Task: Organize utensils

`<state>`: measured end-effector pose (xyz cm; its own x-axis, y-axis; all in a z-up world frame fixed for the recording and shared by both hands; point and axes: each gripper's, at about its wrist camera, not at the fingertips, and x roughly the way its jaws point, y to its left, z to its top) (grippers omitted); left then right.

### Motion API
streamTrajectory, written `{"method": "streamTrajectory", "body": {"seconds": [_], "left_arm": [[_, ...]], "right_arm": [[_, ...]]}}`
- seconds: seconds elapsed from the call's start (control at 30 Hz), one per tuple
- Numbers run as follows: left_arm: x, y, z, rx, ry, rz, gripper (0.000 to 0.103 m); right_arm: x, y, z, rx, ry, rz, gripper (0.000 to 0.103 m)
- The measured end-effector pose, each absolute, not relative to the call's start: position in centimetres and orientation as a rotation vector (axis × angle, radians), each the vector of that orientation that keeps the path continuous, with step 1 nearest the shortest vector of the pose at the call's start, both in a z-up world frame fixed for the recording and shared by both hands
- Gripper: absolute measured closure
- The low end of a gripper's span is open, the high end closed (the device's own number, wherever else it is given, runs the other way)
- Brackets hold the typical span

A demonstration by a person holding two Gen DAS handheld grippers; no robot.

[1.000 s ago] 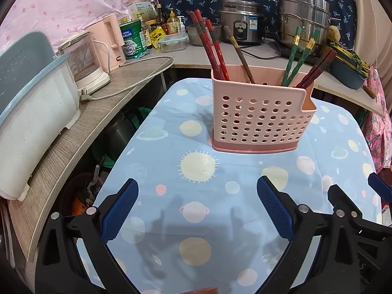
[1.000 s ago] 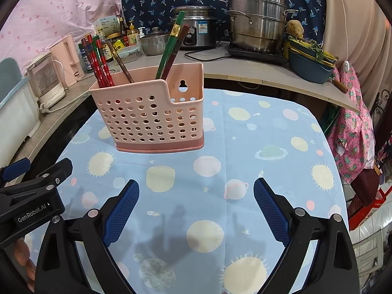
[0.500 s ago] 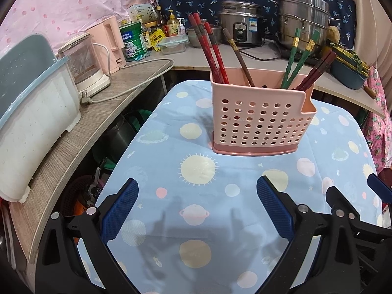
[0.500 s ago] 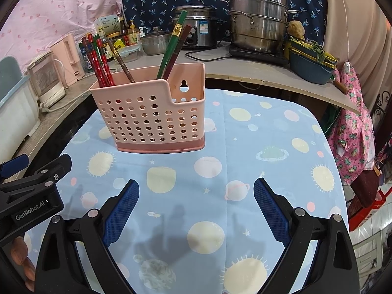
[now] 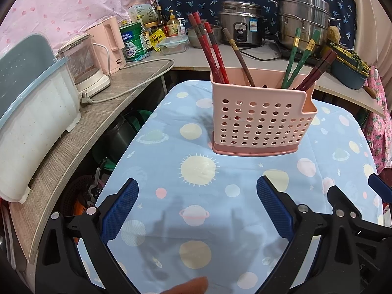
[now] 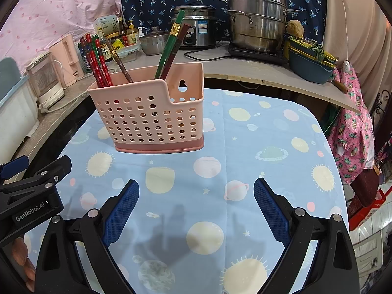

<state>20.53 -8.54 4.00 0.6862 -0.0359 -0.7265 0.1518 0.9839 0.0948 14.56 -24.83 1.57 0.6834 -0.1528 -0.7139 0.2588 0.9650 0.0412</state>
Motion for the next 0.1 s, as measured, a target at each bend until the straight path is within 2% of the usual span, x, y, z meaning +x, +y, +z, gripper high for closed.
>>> {"method": "streamTrajectory", "body": {"seconds": [0.1], "left_arm": [[20.68, -8.45, 3.80, 0.147, 0.814, -0.102, 0.010]], "right_arm": [[14.53, -24.91, 1.51, 0.145, 0.785, -0.233, 0.012]]}}
